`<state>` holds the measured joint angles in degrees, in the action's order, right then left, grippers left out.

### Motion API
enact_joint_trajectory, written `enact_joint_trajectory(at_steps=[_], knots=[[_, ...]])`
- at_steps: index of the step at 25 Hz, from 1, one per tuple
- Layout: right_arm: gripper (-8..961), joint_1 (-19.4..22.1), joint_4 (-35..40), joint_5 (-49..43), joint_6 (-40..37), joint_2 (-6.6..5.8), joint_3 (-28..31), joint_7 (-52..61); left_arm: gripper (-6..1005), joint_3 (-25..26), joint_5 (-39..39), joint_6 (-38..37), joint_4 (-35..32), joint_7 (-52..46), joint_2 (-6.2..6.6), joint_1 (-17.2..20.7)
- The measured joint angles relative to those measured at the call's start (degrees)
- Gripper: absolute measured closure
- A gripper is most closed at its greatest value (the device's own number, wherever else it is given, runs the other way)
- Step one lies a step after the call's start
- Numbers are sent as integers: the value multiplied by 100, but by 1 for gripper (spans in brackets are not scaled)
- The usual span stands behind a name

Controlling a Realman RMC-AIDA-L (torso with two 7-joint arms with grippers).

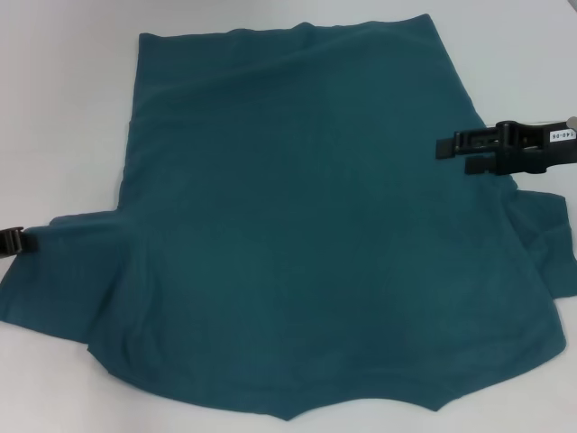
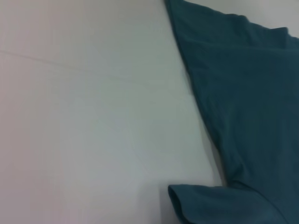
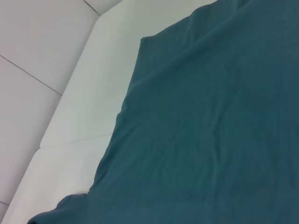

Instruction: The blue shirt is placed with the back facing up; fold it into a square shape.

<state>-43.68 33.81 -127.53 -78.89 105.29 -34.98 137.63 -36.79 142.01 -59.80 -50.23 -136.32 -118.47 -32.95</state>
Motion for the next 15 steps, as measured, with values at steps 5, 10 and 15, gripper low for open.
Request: enact_joint_trajectory(at_steps=[5,10,15], knots=[[135,-8,8,0,-6,0,-11,4,1000,-115,280,-150,-215,-292,8,-79],[136,-22,4,0,-10,4,-36,1,1000,-340,306,-514,-581,-494,-67,-107],[136,-44,-2,0,-13,13,-44,0,999,-392,305,-1102,-815,-664,-115,-295]])
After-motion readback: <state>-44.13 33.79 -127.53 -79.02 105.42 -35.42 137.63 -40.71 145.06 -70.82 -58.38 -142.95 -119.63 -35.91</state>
